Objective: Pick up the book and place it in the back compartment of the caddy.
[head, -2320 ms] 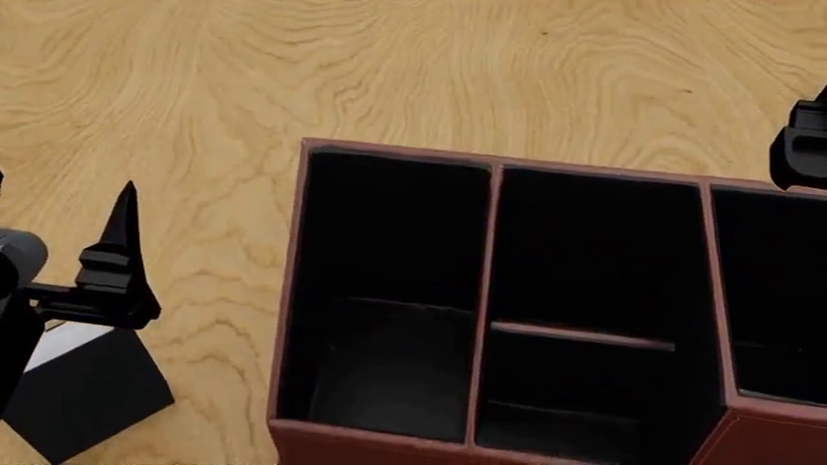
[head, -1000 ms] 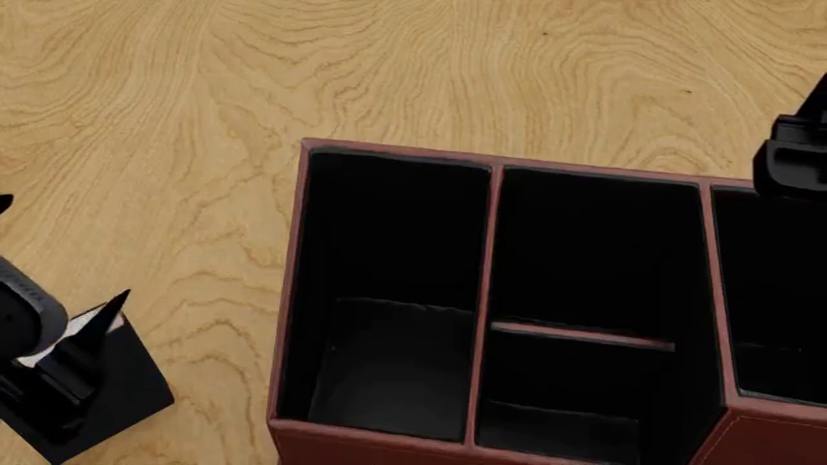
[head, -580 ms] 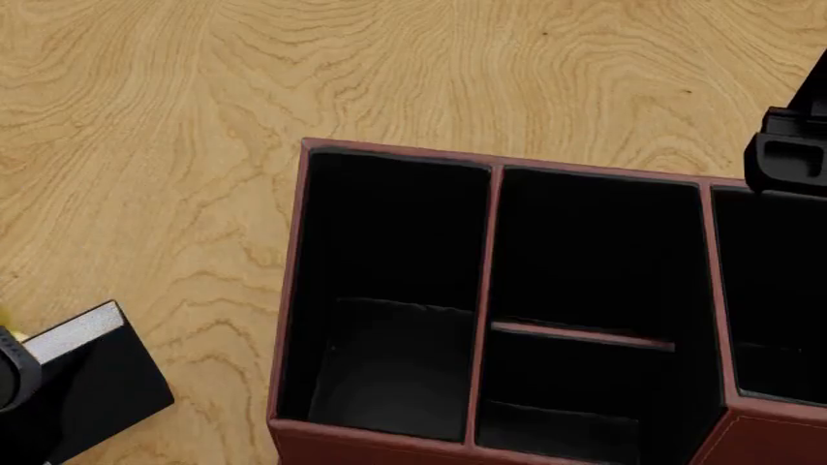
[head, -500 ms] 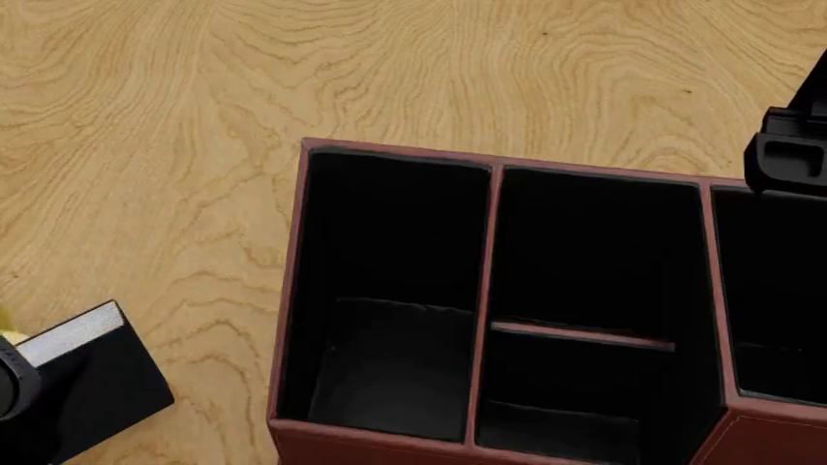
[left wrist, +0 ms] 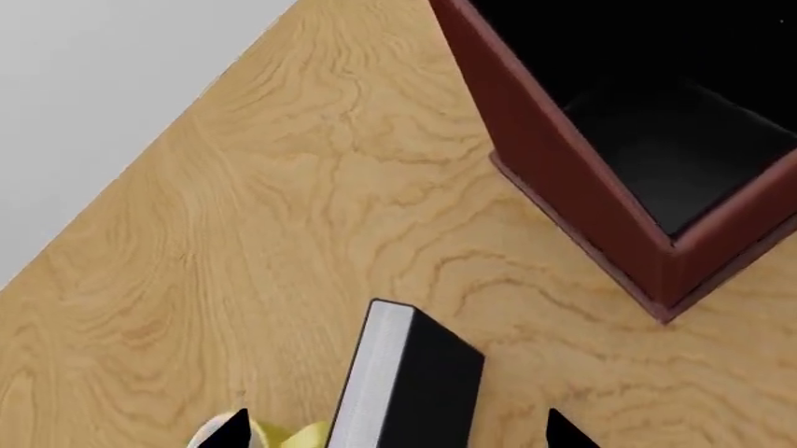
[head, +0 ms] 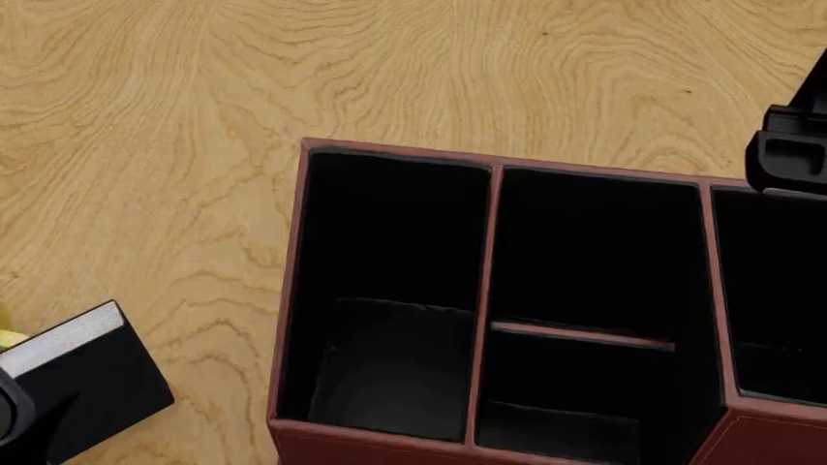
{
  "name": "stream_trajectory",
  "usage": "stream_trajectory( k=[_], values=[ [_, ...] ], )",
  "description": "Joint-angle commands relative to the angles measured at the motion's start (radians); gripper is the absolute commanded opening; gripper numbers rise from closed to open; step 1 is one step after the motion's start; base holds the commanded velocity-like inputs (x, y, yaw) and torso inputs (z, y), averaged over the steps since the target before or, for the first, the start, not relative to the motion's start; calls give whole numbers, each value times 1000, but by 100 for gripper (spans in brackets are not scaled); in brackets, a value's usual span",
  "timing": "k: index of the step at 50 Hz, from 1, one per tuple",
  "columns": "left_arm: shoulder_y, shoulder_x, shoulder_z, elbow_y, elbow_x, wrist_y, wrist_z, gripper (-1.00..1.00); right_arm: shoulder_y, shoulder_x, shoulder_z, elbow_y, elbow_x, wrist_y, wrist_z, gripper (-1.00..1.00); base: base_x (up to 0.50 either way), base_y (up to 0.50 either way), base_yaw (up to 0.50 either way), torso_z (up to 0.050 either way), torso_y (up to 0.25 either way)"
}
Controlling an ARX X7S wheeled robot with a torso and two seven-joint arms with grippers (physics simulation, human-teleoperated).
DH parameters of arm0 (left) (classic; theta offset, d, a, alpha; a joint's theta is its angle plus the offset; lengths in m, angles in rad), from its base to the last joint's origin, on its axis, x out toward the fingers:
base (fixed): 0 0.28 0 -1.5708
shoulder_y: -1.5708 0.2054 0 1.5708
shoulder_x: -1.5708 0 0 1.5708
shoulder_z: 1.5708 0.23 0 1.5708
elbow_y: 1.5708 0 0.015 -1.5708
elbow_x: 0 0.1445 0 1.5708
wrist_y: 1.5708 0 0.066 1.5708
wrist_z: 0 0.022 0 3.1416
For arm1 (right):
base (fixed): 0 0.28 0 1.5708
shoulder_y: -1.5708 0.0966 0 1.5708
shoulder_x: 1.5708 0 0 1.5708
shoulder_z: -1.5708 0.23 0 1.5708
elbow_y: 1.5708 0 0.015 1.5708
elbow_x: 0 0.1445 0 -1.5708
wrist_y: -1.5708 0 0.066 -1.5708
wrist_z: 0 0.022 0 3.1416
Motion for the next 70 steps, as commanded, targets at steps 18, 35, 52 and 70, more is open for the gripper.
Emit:
stream_trajectory(
  k=[18,35,52,70],
  values=[
    [58,-19,44,-81,48,71,5,100,20,-10,-37,6,-12,3,3,100,0,0,0,0,0],
    [66,-23,104,-168,120,150,36,100,79,-25,-87,15,-5,24,22,100,0,0,0,0,0],
    [36,4,171,-256,186,195,65,100,81,-22,-95,16,-11,22,19,100,0,0,0,0,0],
    [-1,39,251,-354,254,239,103,100,51,-22,-94,17,-40,11,5,100,0,0,0,0,0]
  ],
)
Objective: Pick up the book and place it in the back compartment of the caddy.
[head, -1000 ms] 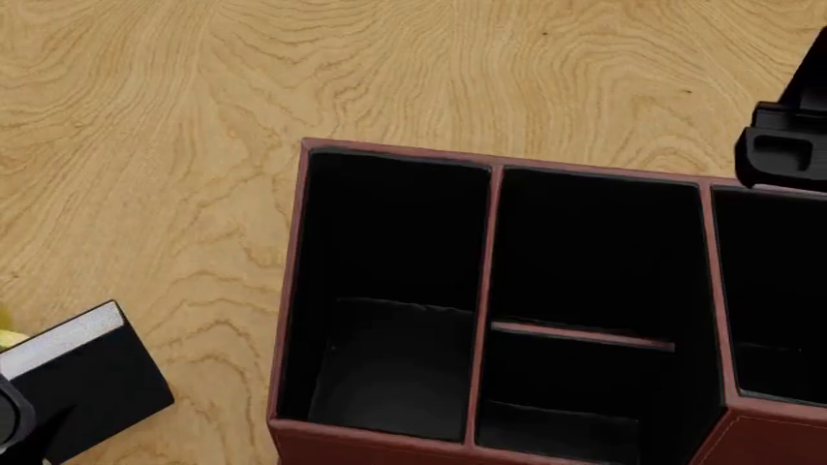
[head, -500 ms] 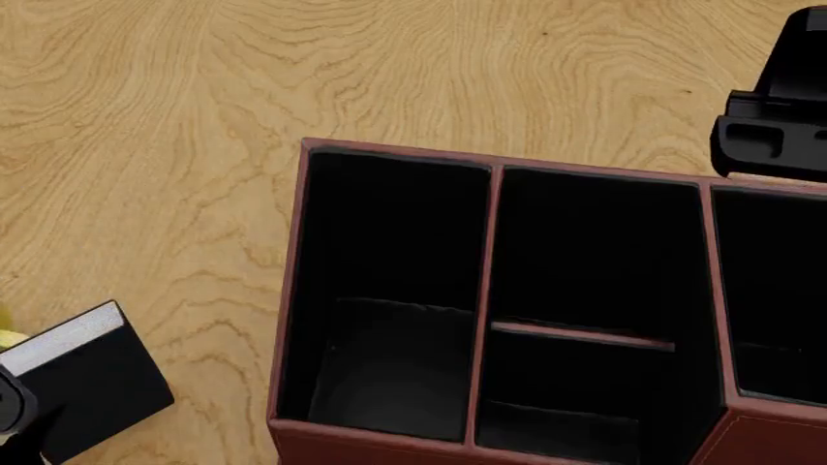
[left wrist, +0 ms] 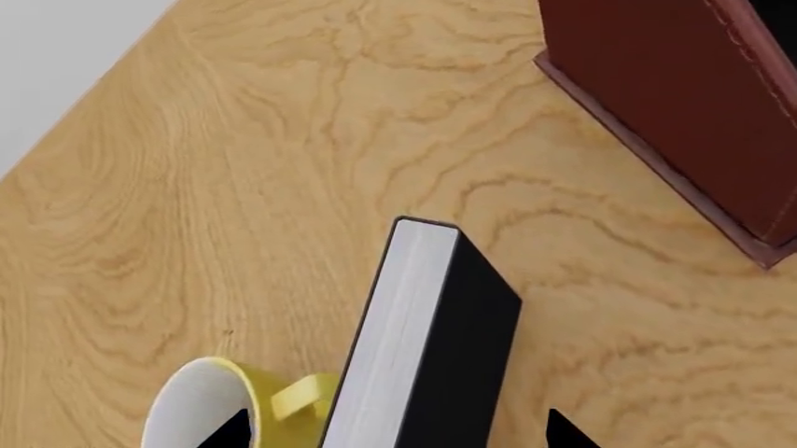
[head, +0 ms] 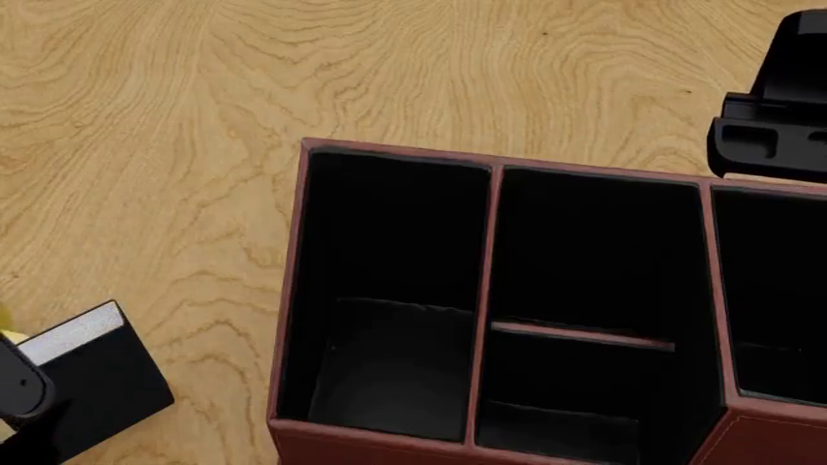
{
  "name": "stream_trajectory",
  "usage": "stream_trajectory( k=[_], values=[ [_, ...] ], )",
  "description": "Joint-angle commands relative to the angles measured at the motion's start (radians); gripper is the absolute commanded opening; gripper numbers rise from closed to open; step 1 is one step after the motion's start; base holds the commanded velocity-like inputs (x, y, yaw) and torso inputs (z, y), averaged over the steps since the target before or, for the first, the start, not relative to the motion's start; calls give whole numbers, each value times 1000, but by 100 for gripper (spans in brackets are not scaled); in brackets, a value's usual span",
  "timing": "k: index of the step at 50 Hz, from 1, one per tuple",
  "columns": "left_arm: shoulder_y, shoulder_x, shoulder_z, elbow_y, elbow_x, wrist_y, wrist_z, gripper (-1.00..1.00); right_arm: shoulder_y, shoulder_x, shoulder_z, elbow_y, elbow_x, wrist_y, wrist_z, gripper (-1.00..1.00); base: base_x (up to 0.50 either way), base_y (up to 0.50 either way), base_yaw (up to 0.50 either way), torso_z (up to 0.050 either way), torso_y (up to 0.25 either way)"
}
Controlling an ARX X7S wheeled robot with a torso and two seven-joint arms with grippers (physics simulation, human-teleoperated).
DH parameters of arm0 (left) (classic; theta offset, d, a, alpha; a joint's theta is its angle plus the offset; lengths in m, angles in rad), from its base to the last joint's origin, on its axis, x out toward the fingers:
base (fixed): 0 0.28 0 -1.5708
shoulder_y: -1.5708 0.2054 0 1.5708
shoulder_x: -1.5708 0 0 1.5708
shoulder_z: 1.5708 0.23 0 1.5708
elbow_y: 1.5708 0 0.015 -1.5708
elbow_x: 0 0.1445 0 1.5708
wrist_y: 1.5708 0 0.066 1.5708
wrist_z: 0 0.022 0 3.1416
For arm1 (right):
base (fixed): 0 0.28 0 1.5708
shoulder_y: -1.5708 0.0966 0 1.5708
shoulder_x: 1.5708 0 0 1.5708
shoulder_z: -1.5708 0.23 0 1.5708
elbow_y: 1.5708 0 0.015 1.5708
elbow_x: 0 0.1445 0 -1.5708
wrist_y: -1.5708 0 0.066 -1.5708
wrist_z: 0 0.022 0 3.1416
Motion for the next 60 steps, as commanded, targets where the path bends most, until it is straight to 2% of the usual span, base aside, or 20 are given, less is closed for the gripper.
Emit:
stream_trajectory(
  k=[1,60],
  values=[
    [-14,19,45,-59,39,29,20,100,-17,0,-1,1,-18,-6,-9,100,0,0,0,0,0],
    [-47,71,152,-278,142,146,96,100,9,1,-44,1,-15,2,15,100,0,0,0,0,0]
  ],
)
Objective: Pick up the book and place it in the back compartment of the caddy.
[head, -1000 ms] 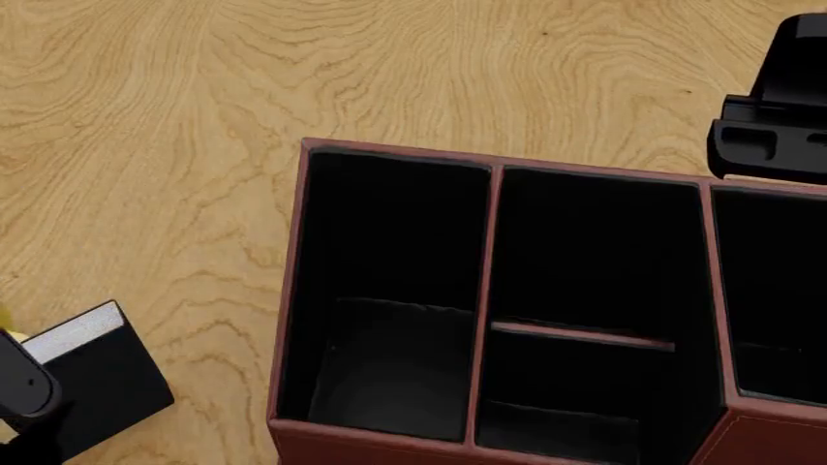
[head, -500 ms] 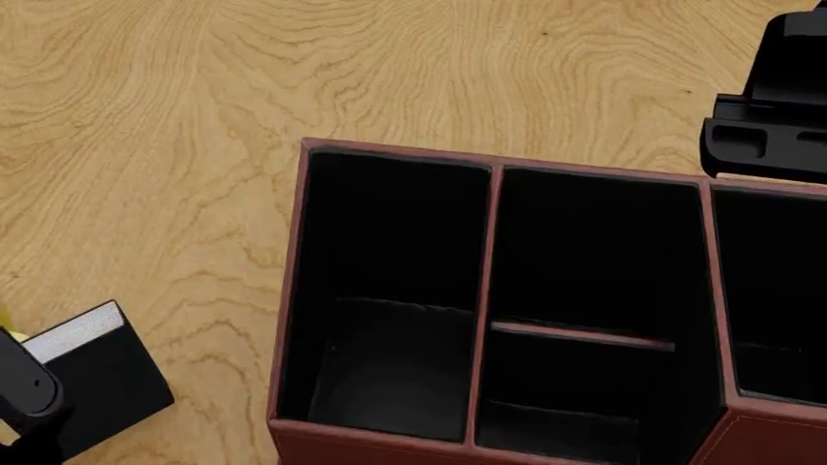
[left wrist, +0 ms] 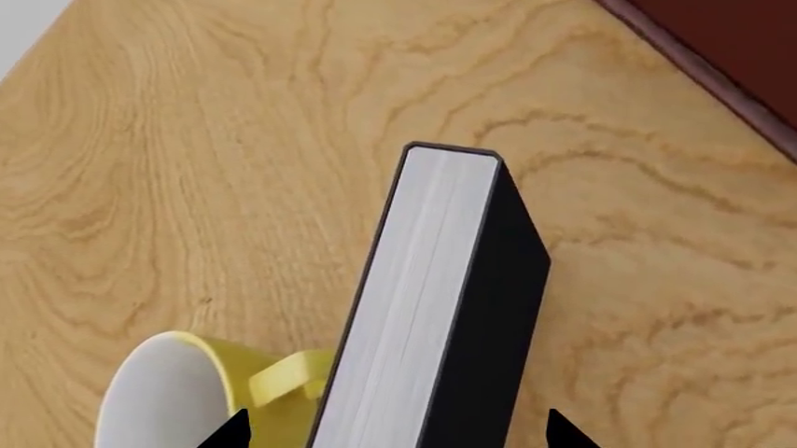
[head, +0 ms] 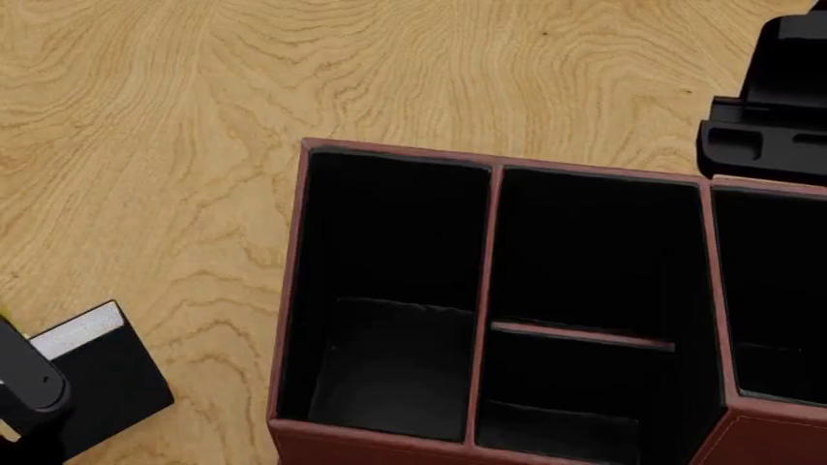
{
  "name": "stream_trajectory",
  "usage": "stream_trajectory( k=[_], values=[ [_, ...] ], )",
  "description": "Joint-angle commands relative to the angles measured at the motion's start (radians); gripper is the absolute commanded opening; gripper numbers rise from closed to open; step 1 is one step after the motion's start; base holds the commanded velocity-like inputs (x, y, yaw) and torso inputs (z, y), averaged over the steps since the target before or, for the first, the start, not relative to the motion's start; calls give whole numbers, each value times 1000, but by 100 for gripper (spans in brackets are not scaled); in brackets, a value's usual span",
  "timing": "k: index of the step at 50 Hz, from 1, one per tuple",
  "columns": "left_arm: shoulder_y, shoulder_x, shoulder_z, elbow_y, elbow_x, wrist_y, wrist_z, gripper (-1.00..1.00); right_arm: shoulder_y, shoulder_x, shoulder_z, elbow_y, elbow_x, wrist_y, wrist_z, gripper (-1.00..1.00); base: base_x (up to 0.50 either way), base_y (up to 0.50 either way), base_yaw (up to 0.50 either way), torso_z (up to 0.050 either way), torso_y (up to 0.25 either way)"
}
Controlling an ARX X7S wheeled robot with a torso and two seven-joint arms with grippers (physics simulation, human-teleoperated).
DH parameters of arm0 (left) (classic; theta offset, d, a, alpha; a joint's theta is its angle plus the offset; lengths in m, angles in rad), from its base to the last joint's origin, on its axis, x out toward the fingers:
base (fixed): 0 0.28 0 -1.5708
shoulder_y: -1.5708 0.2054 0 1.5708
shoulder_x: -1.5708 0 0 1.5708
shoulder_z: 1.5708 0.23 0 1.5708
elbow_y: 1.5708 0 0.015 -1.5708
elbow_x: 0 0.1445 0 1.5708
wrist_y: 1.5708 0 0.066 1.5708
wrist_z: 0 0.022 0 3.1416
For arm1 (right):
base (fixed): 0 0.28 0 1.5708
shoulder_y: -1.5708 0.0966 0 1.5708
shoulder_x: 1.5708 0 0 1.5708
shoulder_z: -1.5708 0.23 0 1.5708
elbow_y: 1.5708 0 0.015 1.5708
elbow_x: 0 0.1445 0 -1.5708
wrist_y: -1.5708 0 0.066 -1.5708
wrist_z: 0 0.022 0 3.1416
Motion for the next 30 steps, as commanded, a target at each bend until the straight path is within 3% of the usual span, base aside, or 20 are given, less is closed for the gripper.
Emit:
stream_trajectory(
  k=[1,30],
  values=[
    [-11,14,28,-39,23,19,16,100,-13,-4,-5,1,-17,-6,-6,100,0,0,0,0,0],
    [-43,61,81,-161,68,64,56,100,-27,2,-9,7,-41,-16,-17,100,0,0,0,0,0]
  ],
)
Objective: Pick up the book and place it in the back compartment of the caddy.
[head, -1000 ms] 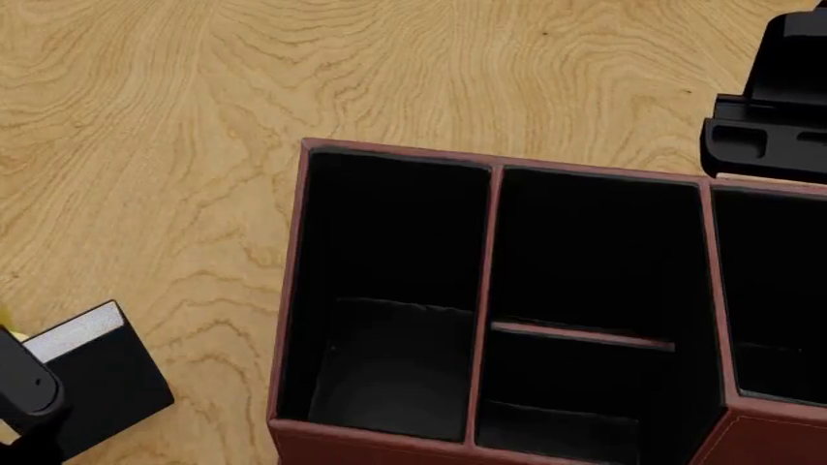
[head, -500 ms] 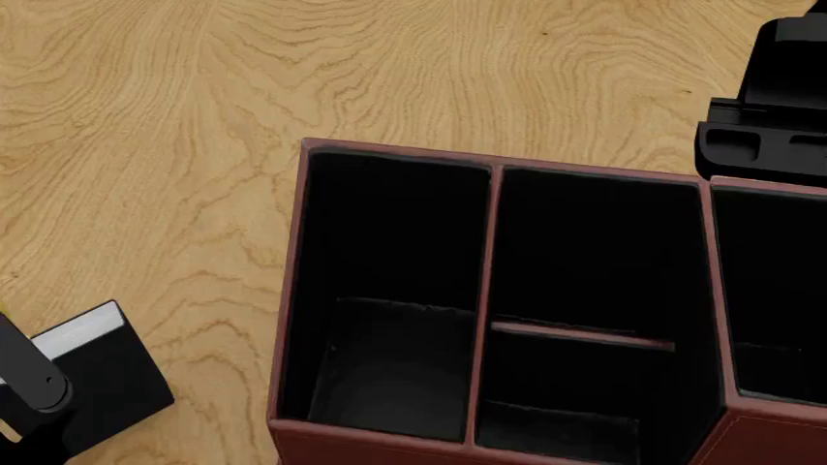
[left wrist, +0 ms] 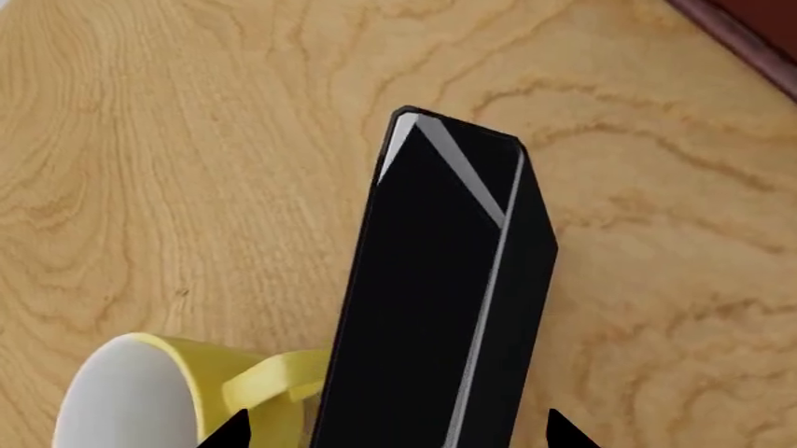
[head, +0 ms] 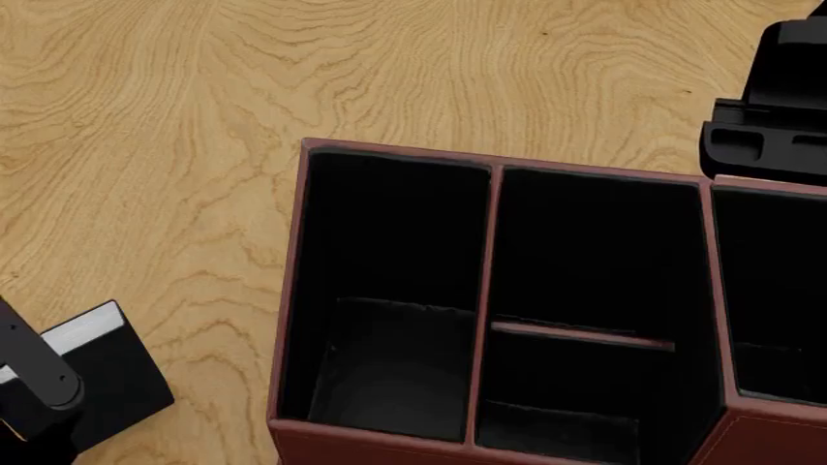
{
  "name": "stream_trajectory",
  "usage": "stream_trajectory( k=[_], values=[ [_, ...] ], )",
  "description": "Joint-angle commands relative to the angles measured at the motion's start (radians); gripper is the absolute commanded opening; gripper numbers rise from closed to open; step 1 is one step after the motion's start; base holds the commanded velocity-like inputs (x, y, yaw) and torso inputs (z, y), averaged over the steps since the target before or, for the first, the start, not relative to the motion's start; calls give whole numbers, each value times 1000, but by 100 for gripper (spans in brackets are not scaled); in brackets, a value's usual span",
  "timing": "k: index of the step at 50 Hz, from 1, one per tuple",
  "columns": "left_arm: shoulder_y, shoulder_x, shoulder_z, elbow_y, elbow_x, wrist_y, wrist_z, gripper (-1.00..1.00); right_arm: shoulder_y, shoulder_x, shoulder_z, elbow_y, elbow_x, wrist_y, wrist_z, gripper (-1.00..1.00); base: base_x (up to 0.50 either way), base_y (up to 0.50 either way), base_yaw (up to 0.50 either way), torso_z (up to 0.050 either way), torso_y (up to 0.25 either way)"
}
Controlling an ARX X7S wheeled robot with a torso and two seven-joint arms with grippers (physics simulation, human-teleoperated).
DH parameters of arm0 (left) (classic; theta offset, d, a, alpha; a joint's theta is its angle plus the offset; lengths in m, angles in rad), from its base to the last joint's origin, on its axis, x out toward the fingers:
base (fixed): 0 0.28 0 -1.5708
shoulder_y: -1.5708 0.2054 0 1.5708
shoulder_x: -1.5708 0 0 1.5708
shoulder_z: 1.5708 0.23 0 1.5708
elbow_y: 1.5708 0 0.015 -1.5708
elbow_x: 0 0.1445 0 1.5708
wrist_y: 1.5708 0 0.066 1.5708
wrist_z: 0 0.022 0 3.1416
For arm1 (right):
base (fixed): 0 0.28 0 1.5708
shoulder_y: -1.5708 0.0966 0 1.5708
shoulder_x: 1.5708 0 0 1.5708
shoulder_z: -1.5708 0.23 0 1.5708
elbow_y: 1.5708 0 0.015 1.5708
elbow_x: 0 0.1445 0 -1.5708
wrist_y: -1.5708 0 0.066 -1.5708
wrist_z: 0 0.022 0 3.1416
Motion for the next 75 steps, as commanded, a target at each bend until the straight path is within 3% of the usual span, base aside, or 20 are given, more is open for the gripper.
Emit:
stream_trajectory(
  k=[1,6,7,75],
  values=[
    [-5,10,18,-30,15,17,11,100,10,3,-6,0,5,3,6,100,0,0,0,0,0],
    [-8,8,19,-24,17,19,12,100,10,2,-9,-1,5,2,7,100,0,0,0,0,0],
    [-8,7,21,-22,18,22,13,-100,10,2,-10,0,4,2,7,100,0,0,0,0,0],
    [-59,-16,2,160,-10,2,26,-100,52,43,-3,-6,77,-8,45,100,2,-1,-5,0,-3]
  ],
)
